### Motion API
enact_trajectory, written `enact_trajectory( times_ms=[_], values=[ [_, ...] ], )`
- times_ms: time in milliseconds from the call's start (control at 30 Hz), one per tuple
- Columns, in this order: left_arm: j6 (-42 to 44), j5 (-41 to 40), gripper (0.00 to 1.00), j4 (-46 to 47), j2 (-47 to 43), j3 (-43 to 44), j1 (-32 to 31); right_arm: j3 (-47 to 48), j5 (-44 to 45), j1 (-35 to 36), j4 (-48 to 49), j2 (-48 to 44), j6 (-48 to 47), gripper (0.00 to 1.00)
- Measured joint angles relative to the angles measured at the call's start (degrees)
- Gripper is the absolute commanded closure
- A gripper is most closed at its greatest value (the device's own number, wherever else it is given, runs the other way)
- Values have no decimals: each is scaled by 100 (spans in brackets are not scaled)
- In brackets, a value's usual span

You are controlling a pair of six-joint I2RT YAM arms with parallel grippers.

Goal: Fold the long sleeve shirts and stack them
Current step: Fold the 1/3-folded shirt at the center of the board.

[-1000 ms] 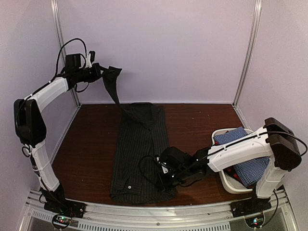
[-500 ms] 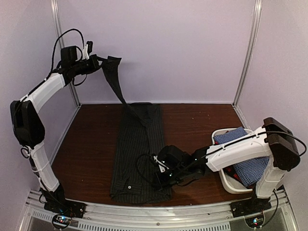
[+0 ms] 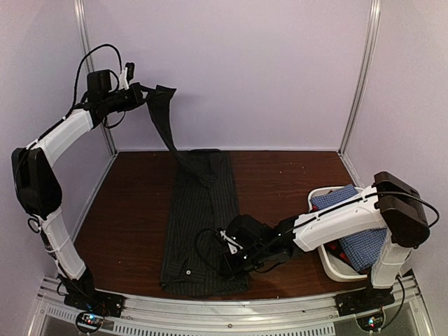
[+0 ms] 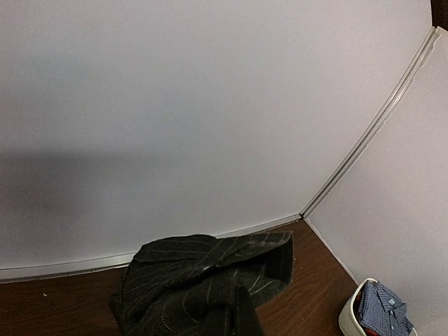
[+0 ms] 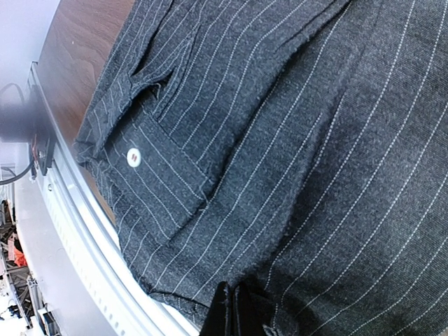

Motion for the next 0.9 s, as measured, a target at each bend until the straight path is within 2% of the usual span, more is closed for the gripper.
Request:
enact_trajectory(
  times_ms=[367,733,900],
  values=[
    [-2,11,100,7,0,57,0,446,-103,-11,57,52,-92,100],
    [-4,116,100,24,0,96,0,457,-369,-13,256,323,-142,100],
    [-4,197,100,120,-188,-192,-7,457,-525,-13,385,549,-153,100]
  ],
)
